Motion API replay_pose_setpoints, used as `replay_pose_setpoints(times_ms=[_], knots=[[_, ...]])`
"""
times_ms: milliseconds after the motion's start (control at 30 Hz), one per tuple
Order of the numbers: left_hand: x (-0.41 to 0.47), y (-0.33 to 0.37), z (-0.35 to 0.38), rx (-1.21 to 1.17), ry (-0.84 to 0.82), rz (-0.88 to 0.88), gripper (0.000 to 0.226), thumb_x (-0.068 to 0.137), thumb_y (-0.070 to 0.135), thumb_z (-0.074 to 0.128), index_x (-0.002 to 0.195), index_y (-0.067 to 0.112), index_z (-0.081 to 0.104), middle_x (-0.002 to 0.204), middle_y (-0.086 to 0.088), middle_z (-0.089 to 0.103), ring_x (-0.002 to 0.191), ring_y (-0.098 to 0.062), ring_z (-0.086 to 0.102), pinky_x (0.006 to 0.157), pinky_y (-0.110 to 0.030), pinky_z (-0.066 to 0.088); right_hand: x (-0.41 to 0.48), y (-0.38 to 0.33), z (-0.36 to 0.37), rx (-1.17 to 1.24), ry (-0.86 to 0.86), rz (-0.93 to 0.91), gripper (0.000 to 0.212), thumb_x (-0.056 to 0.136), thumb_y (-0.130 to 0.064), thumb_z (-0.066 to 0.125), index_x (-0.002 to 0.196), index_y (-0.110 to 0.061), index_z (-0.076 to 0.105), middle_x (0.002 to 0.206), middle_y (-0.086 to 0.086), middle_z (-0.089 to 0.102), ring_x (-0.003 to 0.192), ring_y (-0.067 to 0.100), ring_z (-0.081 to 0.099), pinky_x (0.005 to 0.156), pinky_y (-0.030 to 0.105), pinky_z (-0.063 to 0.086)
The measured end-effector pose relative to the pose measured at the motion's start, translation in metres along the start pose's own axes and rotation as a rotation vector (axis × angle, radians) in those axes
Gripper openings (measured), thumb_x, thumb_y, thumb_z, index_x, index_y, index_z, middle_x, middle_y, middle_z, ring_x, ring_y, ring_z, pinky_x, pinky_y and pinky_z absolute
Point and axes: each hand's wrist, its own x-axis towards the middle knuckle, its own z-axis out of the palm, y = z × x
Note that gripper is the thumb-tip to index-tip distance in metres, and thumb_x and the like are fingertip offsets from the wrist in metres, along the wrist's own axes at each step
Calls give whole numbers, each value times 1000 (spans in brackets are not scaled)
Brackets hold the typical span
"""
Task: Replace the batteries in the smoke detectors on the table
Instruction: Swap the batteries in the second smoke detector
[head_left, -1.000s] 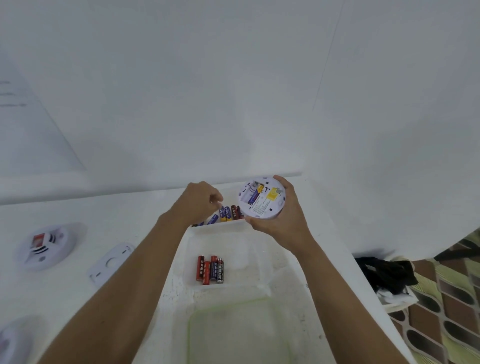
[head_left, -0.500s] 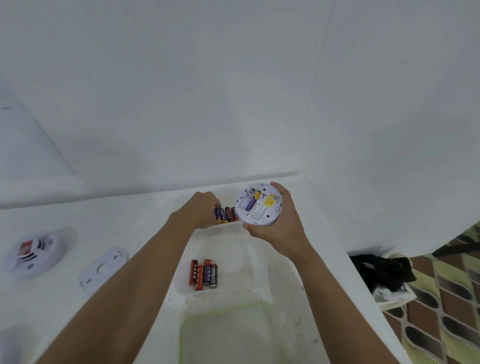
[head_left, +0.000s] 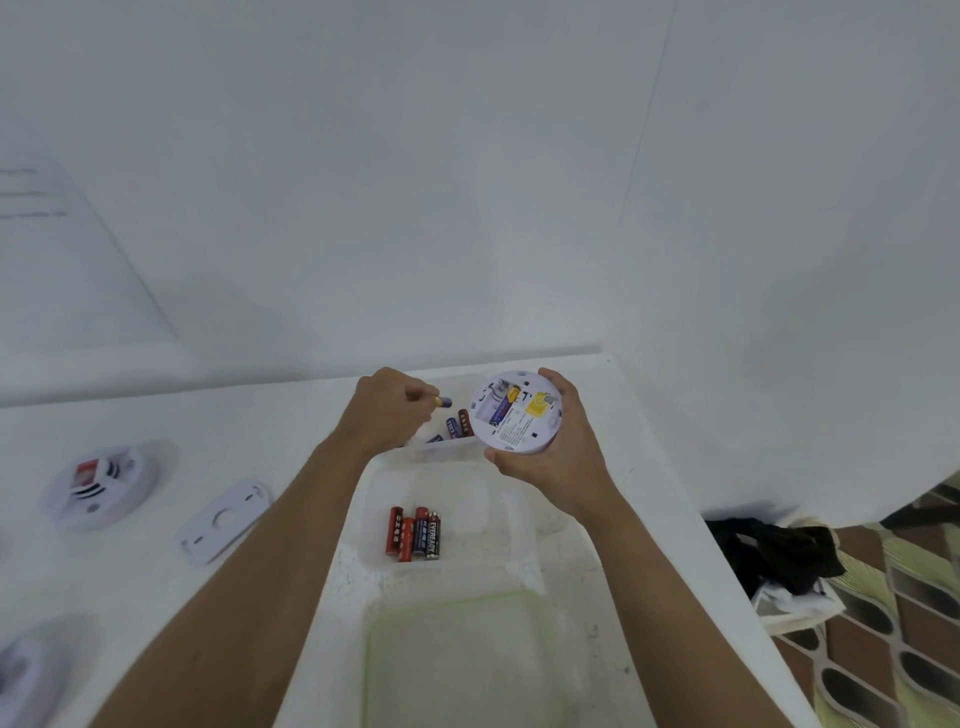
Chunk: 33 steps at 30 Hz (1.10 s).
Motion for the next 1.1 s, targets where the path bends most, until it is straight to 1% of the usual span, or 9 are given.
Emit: replay_pose_setpoints(times_ms=[100, 167, 267, 400, 567, 700, 900, 1000, 1100], knots=[[-19, 8, -10, -309, 102, 33, 14, 92, 19, 64, 94, 22, 78, 79, 11, 76, 79, -11, 73, 83, -32, 59, -2, 1, 1, 15, -7, 17, 92, 67, 7, 87, 140, -23, 39, 132, -5, 53, 118, -2, 56, 75, 22, 57], [-30, 15, -15, -438, 106, 89, 17, 94, 14, 62, 102, 16, 77, 89, 4, 77, 83, -14, 73, 85, -30, 57, -3, -1, 1, 9, -15, 10, 91, 67, 6, 88, 139, -23, 40, 132, -5, 54, 119, -1, 56, 79, 23, 58], [-46, 24, -21, -435, 56, 178, 19, 95, 11, 59, 104, 18, 75, 88, 5, 77, 82, -12, 73, 77, -19, 55, -4, -7, 3, -8, -35, -2, 86, 68, 8, 87, 127, -34, 41, 126, -9, 55, 110, -12, 57, 80, 20, 58], [-55, 22, -20, -310, -17, 180, 19, 96, 18, 59, 105, 22, 76, 80, 12, 76, 75, -5, 70, 69, -12, 51, -4, -10, 6, -27, -55, -18, 82, 68, 10, 86, 122, -34, 42, 122, -11, 56, 105, -14, 58, 76, 15, 55], [-59, 13, -13, -212, -12, 156, 13, 91, 25, 67, 98, 27, 79, 84, 15, 75, 77, -8, 68, 67, -30, 54, -4, -8, 13, -85, -73, -24, 90, 64, 1, 91, 126, -40, 39, 128, -10, 56, 115, -2, 58, 94, 24, 54], [-62, 9, -6, -267, 76, 98, 5, 83, 31, 76, 88, 29, 76, 93, 12, 72, 82, -6, 65, 65, -25, 48, -6, -9, 17, -82, -85, -20, 92, 65, -2, 92, 131, -34, 38, 128, -8, 57, 113, -3, 59, 89, 24, 56], [-69, 6, -9, -511, -107, 73, 26, 90, 18, 69, 113, 30, 71, 121, 3, 60, 96, -20, 69, 72, -34, 59, -11, -14, 21, -108, -109, -35, 82, 65, -3, 92, 120, -40, 43, 121, -14, 58, 110, -7, 59, 85, 18, 54], [-74, 4, -12, -567, -191, 83, 25, 92, 18, 66, 115, 23, 74, 121, 3, 62, 99, -20, 69, 76, -38, 60, -14, -15, 21, -70, -139, -14, 84, 63, -10, 91, 127, -37, 43, 125, -9, 60, 114, 0, 60, 90, 30, 58], [-78, 1, -15, -617, -198, 77, 25, 88, 17, 70, 112, 18, 75, 116, 7, 67, 100, -22, 69, 78, -41, 61, -17, -17, 22, -59, -165, -3, 87, 65, -4, 90, 134, -26, 42, 127, -7, 60, 115, 1, 61, 87, 27, 57]])
